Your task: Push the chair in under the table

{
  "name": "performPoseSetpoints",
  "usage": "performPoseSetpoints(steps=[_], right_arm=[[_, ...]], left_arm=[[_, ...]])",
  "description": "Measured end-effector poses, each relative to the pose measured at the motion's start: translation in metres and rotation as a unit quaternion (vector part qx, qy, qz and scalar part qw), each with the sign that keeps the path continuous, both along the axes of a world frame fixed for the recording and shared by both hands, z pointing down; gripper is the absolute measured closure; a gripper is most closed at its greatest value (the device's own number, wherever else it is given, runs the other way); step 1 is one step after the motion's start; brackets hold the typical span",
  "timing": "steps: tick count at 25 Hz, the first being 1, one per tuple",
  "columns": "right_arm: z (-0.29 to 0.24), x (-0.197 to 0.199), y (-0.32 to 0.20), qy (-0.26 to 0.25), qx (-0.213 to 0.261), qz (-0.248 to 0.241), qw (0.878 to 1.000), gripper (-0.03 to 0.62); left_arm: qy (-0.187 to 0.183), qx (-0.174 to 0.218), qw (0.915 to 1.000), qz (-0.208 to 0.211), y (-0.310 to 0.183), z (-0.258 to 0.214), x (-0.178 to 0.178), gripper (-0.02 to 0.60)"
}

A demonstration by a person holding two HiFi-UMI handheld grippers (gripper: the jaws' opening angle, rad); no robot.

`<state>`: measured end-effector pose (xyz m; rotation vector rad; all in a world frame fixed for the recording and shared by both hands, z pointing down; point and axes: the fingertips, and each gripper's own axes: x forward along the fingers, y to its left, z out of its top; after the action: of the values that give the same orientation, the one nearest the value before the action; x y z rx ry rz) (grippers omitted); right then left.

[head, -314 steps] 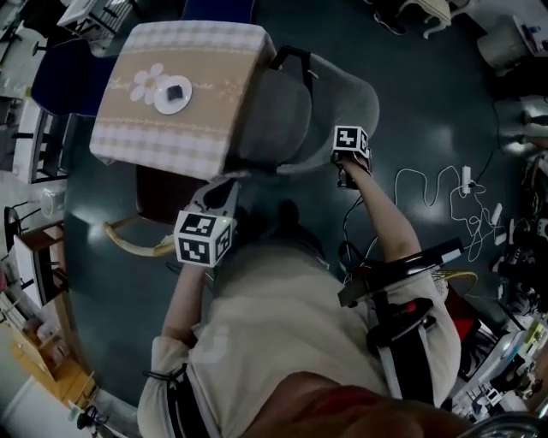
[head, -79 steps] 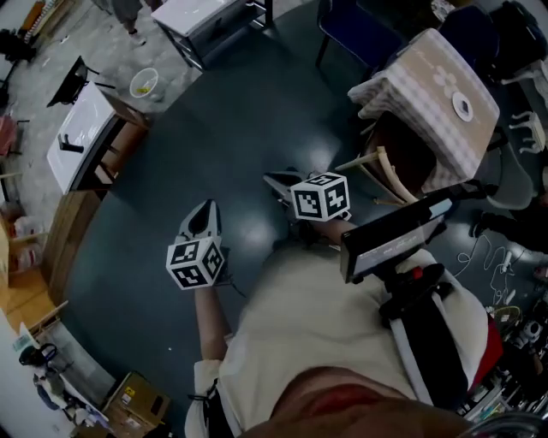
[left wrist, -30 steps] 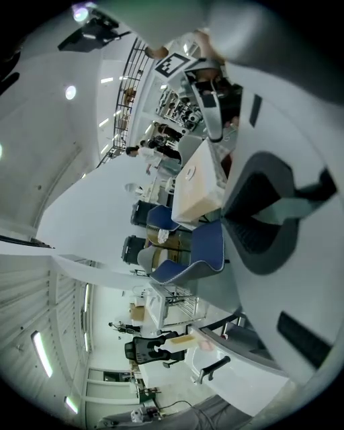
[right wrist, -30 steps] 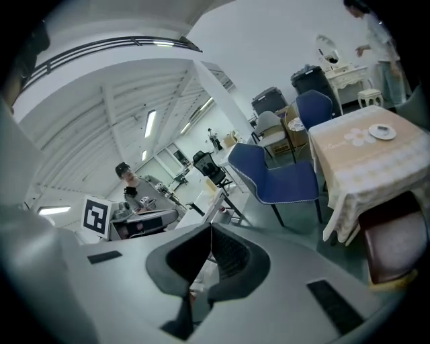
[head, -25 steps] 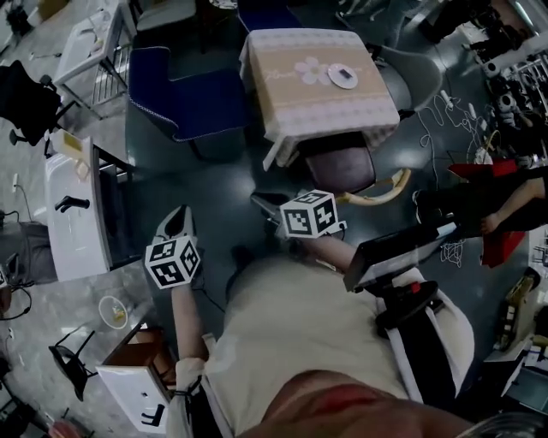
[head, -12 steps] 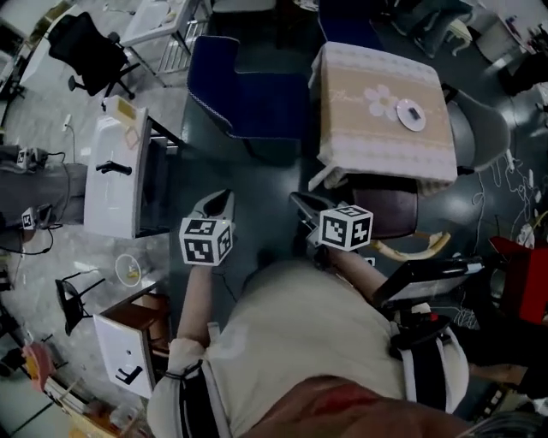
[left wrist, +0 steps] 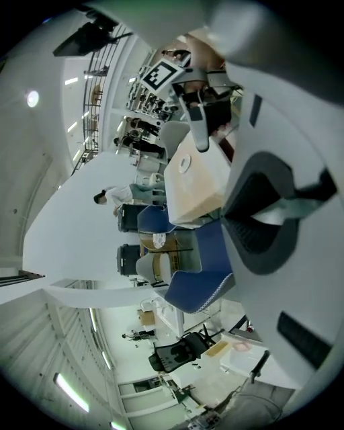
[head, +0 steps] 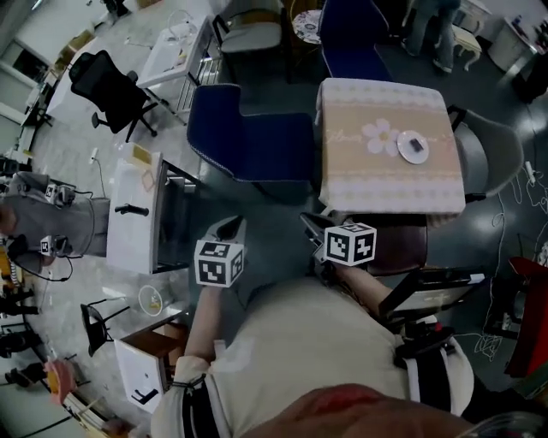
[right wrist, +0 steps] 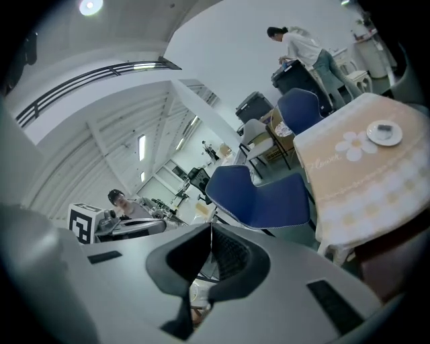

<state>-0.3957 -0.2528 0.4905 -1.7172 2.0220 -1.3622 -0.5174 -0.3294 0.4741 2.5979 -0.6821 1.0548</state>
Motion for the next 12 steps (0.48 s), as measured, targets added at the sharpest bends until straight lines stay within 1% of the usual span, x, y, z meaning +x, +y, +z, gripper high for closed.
performPoseSetpoints(steps=[4,6,9,12], right_arm=[[-0.002,0.031,-0.003,0.004,0.003,0.007,1.0,0.582],[-0.001,0.041,-0.005,0.001,0.003,0.018,1.0,0.582],[0.002,0.057,-0.007,0.003,0.001,0.042,0.999,0.582],[0.004,0.069,-0.014,0.005,-0.003,0.063,0.998,0.582]], left_arm=[[-0.024,0.031,0.9989,0.025,-0.013,-0.006,0.036,0.574],[-0.028,0.036,0.9983,0.035,-0.02,-0.007,0.048,0.574],[-0.03,0.037,0.9979,0.044,-0.035,-0.003,0.06,0.574],[-0.019,0.04,0.998,0.046,-0.054,-0.003,0.068,0.574]])
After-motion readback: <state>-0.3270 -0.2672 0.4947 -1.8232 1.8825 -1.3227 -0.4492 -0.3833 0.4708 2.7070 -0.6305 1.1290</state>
